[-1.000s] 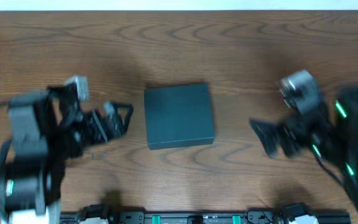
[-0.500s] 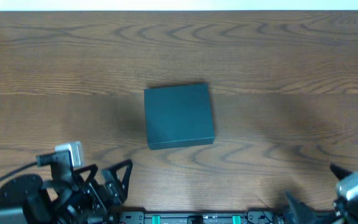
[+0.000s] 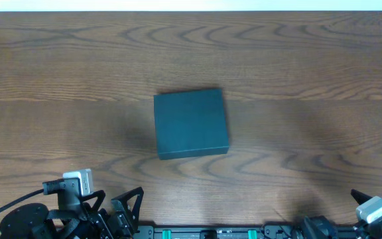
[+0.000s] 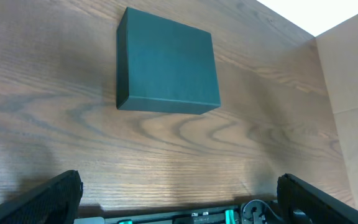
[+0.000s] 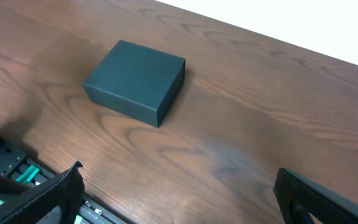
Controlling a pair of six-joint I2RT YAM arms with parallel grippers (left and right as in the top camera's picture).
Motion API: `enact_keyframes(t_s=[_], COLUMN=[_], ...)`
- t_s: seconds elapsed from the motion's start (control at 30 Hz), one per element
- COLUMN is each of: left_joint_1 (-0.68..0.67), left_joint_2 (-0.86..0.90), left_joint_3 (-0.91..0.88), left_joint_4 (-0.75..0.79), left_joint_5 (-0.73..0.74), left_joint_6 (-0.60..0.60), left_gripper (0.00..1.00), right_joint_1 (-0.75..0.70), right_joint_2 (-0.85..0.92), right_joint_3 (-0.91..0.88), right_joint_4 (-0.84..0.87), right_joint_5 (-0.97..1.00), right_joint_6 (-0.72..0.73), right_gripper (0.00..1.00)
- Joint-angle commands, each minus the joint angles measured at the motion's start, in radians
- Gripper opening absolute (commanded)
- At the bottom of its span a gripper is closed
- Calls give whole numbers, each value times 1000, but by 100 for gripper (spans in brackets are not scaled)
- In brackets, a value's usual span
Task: Pack container
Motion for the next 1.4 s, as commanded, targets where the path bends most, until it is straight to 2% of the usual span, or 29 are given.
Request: enact_keyframes(t_s=[0.0, 0.43, 0.57, 0.73, 0.93, 1.13, 1.37], left_joint_1=[0, 0, 0, 0, 0, 0, 0], left_joint_2=[-3, -3, -3, -60, -177, -277, -415], left_joint_3=[10, 10, 9, -58, -282, -582, -888], left_joint_4=[-2, -3, -4, 137, 397, 644, 796], left_joint_5=[-12, -14, -94, -190, -279, -376, -480], left_joint_6=[20, 21, 21, 21, 23, 79, 99], left_gripper=[98, 99, 99, 99, 99, 98, 99], right_joint_1=[-13, -13, -13, -13, -13, -13, -13], right_joint_2=[-5, -5, -5, -5, -5, -5, -5], right_joint_3=[1, 1, 1, 1, 1, 1, 1], right_joint_4=[-14, -17, -17, -17, -17, -17, -17], right_joint_5=[10, 10, 10, 10, 10, 10, 10], right_joint_6=[14, 14, 14, 14, 14, 14, 14], right_gripper=[99, 99, 99, 99, 99, 99, 99])
